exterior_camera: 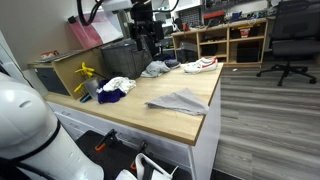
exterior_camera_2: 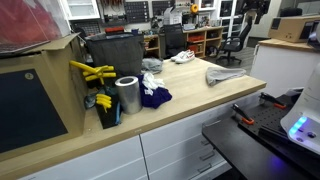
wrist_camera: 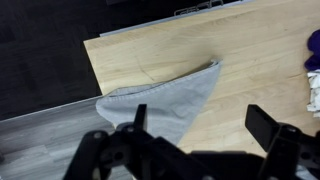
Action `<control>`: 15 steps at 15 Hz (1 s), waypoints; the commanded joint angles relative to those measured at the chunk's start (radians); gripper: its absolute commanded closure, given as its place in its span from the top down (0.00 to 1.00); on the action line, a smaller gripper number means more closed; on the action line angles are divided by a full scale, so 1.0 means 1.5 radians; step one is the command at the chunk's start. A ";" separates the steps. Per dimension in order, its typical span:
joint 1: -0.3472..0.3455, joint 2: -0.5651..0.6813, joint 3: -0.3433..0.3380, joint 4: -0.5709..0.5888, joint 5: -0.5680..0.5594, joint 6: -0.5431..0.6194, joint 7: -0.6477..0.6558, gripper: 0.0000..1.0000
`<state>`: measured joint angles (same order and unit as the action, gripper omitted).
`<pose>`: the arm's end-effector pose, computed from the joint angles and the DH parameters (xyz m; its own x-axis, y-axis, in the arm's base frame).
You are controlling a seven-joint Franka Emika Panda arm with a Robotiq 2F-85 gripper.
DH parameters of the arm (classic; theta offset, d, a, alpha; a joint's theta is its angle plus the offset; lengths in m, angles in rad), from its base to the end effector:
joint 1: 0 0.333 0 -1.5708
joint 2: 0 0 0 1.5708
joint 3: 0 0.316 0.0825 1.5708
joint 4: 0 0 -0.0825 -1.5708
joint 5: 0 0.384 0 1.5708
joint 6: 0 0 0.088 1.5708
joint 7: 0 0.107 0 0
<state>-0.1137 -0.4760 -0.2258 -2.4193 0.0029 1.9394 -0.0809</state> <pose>0.3808 -0.1395 0.4765 0.9727 -0.2321 -0.0058 -0.2314 -0.9671 -0.1061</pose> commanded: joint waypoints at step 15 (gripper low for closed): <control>-0.075 0.379 -0.022 0.206 0.043 0.088 -0.043 1.00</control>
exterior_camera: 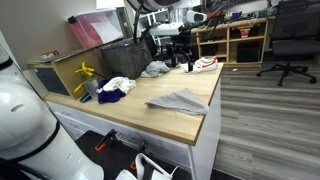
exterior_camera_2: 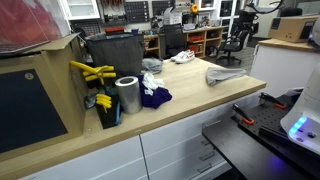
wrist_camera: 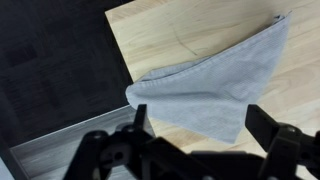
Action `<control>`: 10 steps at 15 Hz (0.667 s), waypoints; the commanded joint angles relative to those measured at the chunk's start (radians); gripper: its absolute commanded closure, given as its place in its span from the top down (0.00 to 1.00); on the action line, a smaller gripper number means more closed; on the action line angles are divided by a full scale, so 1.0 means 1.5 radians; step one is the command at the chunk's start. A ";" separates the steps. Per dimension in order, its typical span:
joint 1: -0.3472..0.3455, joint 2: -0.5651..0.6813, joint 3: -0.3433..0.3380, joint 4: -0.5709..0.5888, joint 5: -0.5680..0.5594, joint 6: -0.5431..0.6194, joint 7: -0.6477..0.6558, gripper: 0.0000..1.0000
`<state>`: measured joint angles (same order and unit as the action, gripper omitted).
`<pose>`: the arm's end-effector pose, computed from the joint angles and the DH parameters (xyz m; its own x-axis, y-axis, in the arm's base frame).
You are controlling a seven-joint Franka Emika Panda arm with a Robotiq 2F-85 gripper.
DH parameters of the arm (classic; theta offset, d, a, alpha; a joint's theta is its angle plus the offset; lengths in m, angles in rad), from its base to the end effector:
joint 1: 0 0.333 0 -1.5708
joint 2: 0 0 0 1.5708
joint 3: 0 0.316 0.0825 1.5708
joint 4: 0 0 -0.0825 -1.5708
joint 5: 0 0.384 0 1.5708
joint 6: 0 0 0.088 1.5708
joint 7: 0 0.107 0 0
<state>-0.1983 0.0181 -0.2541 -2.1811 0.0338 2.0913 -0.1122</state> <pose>0.4715 -0.2271 0.3729 0.9319 -0.3475 -0.1040 -0.3526 -0.9351 -0.0347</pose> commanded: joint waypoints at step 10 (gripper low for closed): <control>-0.046 0.094 0.001 0.072 0.011 -0.010 0.003 1.00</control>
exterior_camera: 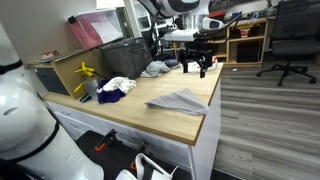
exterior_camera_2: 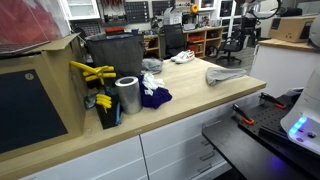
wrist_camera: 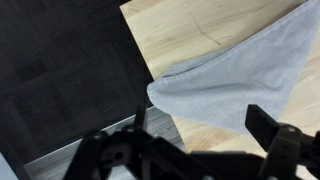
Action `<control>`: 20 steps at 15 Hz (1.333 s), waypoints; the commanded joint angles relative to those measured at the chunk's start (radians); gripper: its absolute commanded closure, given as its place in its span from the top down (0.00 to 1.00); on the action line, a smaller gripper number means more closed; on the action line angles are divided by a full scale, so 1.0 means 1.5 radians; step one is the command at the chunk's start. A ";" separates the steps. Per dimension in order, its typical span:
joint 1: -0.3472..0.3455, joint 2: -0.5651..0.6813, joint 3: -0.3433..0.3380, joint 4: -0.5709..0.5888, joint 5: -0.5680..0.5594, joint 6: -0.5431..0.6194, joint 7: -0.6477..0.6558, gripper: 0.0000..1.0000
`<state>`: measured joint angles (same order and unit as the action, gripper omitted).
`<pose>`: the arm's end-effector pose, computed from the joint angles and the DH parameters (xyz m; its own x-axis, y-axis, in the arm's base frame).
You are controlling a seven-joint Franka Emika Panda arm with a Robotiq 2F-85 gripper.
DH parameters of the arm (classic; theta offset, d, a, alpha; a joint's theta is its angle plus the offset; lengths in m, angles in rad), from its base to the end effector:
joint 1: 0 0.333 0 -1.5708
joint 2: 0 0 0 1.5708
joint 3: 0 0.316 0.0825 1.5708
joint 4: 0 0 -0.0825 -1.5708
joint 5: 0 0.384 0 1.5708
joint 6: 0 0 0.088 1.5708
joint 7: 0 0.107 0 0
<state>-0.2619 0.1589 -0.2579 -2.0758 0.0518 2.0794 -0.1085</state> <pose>0.4842 -0.2716 0.3438 0.8954 -0.4200 -0.1480 -0.4269 -0.9042 -0.0167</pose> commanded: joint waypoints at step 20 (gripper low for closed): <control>-0.111 0.234 0.035 0.114 0.114 -0.018 -0.171 1.00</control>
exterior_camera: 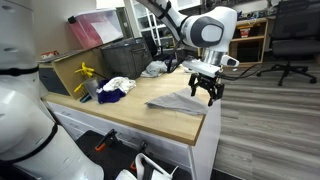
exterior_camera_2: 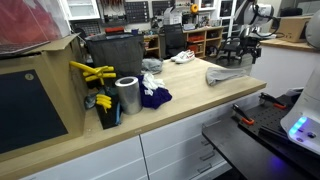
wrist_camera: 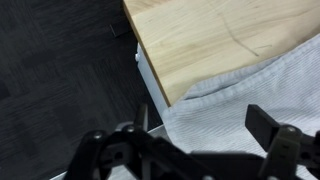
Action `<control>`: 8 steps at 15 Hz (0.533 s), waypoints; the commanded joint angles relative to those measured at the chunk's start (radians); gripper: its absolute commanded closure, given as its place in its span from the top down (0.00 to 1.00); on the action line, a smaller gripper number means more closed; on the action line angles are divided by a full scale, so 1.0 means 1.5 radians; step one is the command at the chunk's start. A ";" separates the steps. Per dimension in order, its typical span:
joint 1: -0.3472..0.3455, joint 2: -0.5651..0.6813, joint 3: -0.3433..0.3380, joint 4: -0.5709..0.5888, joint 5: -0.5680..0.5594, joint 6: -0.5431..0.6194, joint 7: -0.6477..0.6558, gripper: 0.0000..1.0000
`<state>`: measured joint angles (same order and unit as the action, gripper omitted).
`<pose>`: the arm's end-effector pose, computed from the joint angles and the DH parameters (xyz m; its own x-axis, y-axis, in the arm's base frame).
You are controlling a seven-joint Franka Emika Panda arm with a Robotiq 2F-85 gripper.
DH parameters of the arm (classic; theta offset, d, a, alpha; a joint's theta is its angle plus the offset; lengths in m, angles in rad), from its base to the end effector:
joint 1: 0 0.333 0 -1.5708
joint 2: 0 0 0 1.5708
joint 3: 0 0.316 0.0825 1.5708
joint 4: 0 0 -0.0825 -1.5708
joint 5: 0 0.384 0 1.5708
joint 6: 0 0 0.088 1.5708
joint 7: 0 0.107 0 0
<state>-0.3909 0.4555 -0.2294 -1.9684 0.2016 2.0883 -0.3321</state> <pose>0.4768 -0.3260 0.2217 0.8865 -0.3637 -0.2862 -0.4131 -0.9006 -0.1353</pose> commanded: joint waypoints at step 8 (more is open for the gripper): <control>-0.080 0.123 0.051 0.130 0.030 -0.113 -0.062 1.00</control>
<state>-0.4724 0.5962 -0.1760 -1.8501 0.2154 2.0140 -0.3771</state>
